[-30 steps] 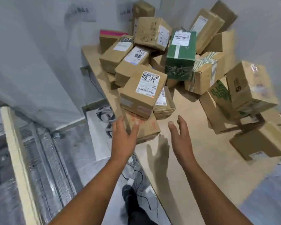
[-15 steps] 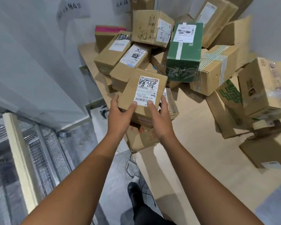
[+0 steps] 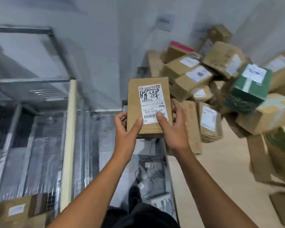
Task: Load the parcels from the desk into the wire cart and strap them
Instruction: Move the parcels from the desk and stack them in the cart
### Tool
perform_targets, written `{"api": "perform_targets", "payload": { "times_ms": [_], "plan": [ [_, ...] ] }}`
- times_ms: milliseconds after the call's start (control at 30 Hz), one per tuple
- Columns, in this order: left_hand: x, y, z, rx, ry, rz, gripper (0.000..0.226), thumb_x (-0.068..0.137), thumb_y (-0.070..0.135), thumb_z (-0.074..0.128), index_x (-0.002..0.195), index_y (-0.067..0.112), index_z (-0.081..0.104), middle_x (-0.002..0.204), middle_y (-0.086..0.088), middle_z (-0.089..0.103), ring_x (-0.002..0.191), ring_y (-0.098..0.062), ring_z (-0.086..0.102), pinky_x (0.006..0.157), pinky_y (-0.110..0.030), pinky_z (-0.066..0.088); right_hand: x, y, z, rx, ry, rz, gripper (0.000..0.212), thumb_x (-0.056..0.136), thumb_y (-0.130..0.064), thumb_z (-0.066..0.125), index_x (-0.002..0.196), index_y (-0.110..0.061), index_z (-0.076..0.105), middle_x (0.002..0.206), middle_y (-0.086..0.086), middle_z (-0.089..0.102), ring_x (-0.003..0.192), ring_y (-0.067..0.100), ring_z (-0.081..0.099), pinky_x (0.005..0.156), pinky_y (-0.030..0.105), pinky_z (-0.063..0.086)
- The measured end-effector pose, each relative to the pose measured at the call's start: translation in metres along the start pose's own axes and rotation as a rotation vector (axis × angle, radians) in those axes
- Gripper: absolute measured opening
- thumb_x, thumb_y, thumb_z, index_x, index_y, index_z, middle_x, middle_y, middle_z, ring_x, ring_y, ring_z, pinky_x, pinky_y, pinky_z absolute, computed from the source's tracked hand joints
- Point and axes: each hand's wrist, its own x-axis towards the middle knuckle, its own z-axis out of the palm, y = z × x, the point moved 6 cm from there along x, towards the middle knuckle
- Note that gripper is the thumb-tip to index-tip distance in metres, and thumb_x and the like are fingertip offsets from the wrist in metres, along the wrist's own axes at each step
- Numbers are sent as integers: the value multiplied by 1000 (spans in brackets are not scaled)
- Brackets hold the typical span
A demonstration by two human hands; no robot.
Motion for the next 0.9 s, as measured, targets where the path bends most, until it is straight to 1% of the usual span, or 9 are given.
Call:
{"api": "perform_targets", "payload": {
  "times_ms": [100, 233, 333, 433, 500, 600, 667, 800, 900],
  "plan": [
    [-5, 20, -78, -43, 108, 38, 69, 84, 49, 77, 144, 37, 45, 126, 27, 67, 120, 1, 63, 90, -14, 52, -16, -22, 82, -56, -184, -40, 62, 90, -46, 74, 144, -52, 45, 128, -44, 42, 125, -21, 44, 97, -2, 33],
    [-22, 37, -190, -77, 268, 76, 65, 95, 43, 71, 153, 34, 42, 139, 13, 65, 129, -7, 61, 103, -25, 51, -42, -45, 200, -77, -450, -64, 64, 86, -47, 74, 144, -48, 49, 139, -17, 49, 129, -4, 52, 112, 26, 43],
    [-45, 39, -273, -117, 462, 83, 63, 96, 41, 70, 153, 35, 42, 139, 13, 65, 129, -7, 61, 104, -28, 52, -71, -55, 290, -45, -707, -11, 64, 84, -44, 76, 142, -46, 48, 144, -9, 53, 131, 10, 57, 111, 45, 49],
    [-66, 31, -345, -166, 671, 79, 61, 95, 38, 72, 149, 32, 47, 135, 12, 68, 125, -9, 64, 100, -27, 55, -101, -59, 372, -69, -905, 33, 63, 74, -60, 77, 130, -51, 48, 137, -10, 58, 125, 19, 63, 101, 45, 57],
    [-79, 22, -383, -198, 795, 67, 57, 90, 40, 74, 143, 37, 52, 130, 14, 70, 120, -8, 67, 94, -23, 56, -120, -55, 421, -117, -998, 44, 67, 70, -67, 76, 127, -50, 46, 141, -2, 55, 126, 25, 62, 105, 50, 53],
    [-90, 3, -427, -224, 954, 14, 50, 81, 54, 74, 128, 60, 56, 126, 17, 71, 113, -6, 70, 88, -25, 57, -141, -36, 490, -210, -1163, 40, 79, 74, -61, 78, 143, -45, 42, 149, 4, 50, 135, 24, 56, 115, 51, 44],
    [-93, -14, -449, -261, 1052, -18, 52, 76, 62, 74, 123, 66, 53, 129, 20, 68, 114, -1, 67, 89, -27, 55, -150, -18, 528, -277, -1291, 47, 79, 78, -58, 78, 147, -49, 40, 152, 0, 47, 137, 21, 53, 117, 50, 42],
    [-80, -45, -477, -235, 1196, -110, 67, 78, 64, 71, 138, 48, 46, 133, 21, 63, 113, 7, 65, 84, -13, 51, -153, 30, 594, -453, -1506, 69, 96, 71, -69, 74, 155, -48, 33, 157, -5, 41, 141, 19, 47, 118, 51, 41],
    [-60, -86, -495, -222, 1272, -204, 66, 94, 46, 72, 151, 35, 41, 136, 11, 62, 118, 3, 62, 86, -13, 51, -150, 73, 635, -509, -1640, 114, 108, 66, -74, 78, 158, -41, 32, 156, 2, 44, 143, 26, 47, 117, 54, 42]
  ]
}}
